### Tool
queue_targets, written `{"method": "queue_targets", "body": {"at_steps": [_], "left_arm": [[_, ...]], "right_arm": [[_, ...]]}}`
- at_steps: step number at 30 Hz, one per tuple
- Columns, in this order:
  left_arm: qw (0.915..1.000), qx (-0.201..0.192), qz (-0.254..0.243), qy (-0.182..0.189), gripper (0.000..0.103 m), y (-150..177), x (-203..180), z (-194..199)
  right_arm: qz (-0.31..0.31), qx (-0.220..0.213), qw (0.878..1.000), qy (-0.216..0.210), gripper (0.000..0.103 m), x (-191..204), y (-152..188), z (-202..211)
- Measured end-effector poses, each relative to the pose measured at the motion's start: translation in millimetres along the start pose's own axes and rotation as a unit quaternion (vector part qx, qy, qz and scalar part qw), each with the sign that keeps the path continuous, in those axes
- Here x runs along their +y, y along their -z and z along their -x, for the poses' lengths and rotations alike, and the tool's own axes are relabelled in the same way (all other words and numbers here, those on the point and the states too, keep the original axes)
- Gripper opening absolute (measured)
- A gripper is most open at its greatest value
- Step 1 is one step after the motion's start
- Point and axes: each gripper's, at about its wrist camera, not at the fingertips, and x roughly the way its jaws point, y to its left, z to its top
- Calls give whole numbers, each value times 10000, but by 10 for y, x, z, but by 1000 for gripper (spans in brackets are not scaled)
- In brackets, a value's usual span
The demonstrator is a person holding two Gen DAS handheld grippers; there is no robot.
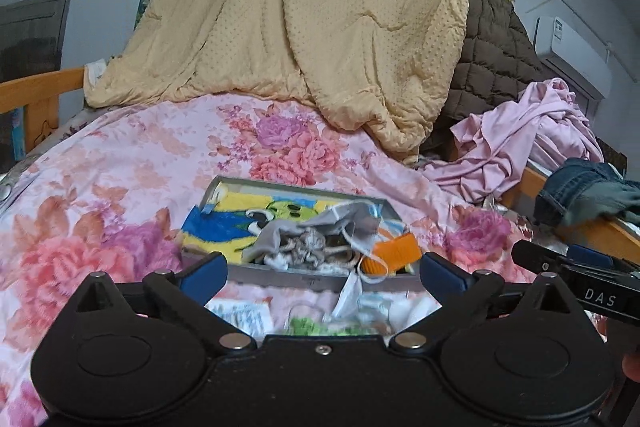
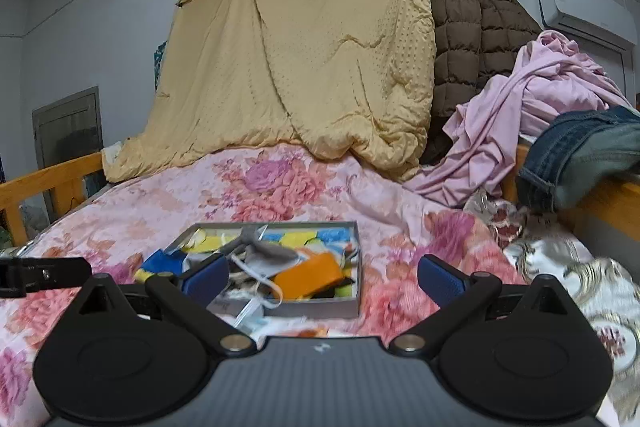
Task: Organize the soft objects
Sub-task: 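Move both grippers back from the tray box toward the remaining items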
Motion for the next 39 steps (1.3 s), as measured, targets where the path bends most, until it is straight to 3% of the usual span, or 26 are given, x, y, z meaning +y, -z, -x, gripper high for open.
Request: {"method": "queue_targets", "body": {"at_steps": [11,25,39], "left_arm": [[9991,420,-65,-89,102,401,241,302],[9950,965,-128,-218,102,764,372,284],[9929,1146,-64,-320,102,810,451,180]], "right_arm": [[-143,621,9980,35,103,167,328,326],[71,1481,9888,154,103,320,563,140],[66,1689,9856,76,103,326,592,45]]}}
